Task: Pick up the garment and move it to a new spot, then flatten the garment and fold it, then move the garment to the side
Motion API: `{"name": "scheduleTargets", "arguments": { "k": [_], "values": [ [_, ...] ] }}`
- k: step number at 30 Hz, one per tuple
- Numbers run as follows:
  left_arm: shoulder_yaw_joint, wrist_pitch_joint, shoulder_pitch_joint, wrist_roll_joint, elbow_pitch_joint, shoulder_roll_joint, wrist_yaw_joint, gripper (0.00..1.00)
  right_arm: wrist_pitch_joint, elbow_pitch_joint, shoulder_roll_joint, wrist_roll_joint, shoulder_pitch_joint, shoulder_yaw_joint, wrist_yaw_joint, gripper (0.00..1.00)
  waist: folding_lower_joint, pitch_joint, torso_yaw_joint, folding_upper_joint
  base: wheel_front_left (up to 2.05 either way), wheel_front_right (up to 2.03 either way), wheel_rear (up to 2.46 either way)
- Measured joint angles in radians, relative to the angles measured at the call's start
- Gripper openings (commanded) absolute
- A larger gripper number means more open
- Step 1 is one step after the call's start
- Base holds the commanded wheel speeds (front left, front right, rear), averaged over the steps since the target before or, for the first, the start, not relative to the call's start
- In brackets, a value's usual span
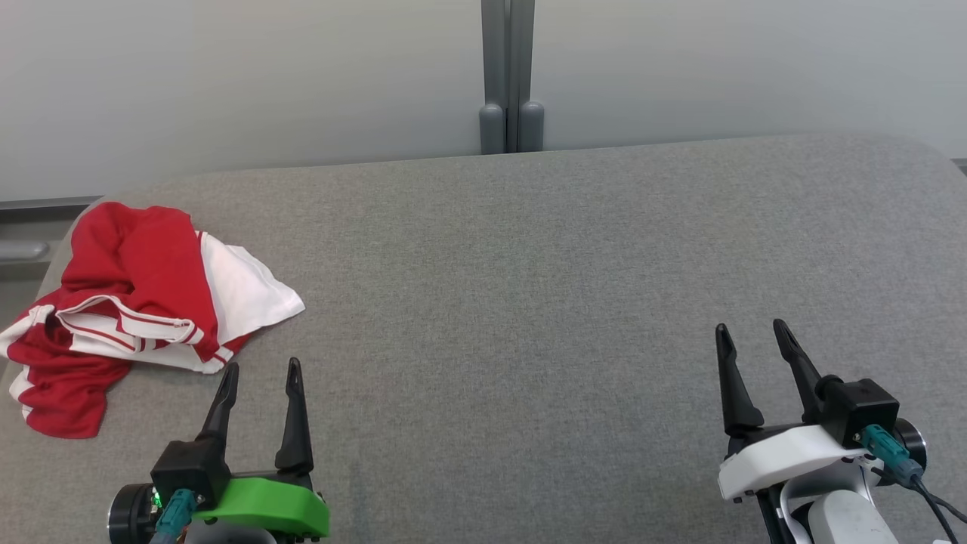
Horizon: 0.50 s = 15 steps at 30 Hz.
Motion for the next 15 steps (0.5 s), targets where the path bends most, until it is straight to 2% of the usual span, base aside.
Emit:
{"name": "scheduleTargets", "arguments": {
  "k": [15],
  "values": [
    [-0.007, -0.008, 0.001, 0.013, 0.013, 0.000, 0.004, 1.00, -0.008, 0.000, 0.000, -0.023, 0.000, -0.004, 0.000, 1.00, 0.0000, 0.000, 0.008, 0.0000, 0.00, 0.00, 0.00]
  ]
}}
